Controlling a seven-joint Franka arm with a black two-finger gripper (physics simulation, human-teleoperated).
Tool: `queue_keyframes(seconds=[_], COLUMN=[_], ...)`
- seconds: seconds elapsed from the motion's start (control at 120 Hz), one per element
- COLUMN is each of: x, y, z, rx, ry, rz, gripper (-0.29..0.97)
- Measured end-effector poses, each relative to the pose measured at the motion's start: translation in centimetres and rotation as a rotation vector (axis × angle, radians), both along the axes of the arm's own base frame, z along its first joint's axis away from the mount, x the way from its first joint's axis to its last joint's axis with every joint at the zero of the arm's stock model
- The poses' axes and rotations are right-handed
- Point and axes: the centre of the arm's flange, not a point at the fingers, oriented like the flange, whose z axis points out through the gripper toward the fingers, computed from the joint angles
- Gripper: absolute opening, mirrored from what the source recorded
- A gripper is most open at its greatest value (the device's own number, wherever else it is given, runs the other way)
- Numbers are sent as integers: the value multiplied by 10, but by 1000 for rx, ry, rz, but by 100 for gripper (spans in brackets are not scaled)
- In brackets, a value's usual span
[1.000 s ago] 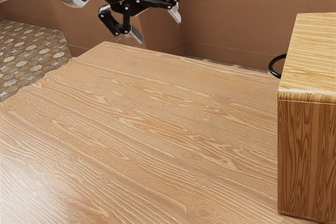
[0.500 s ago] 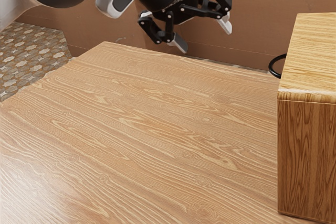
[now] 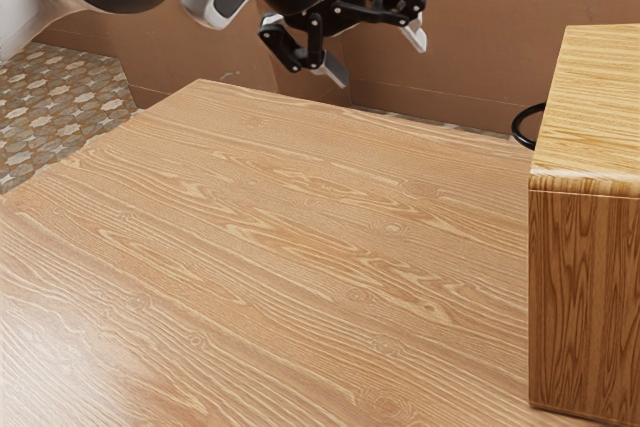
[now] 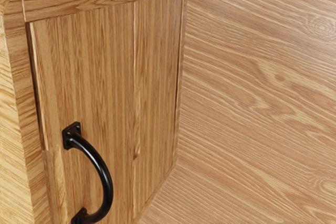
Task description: Pull the drawer handle with one arm to open the drawer
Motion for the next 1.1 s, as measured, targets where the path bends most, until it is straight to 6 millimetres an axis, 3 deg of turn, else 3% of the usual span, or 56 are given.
queue_keyframes(seconds=[0.117, 0.3, 0.492, 0.642, 0.842, 1.1], x=[5, 14, 15, 28, 31, 53], y=[-9, 1, -7, -6, -13, -18], z=[-2, -8, -11, -26, -28, -53], rx=[0, 4, 6, 8, 5, 2], ry=[-7, -8, -8, 9, 2, 15], rz=[-19, -8, -25, -24, -37, -40], gripper=[68, 68, 68, 68, 68, 68])
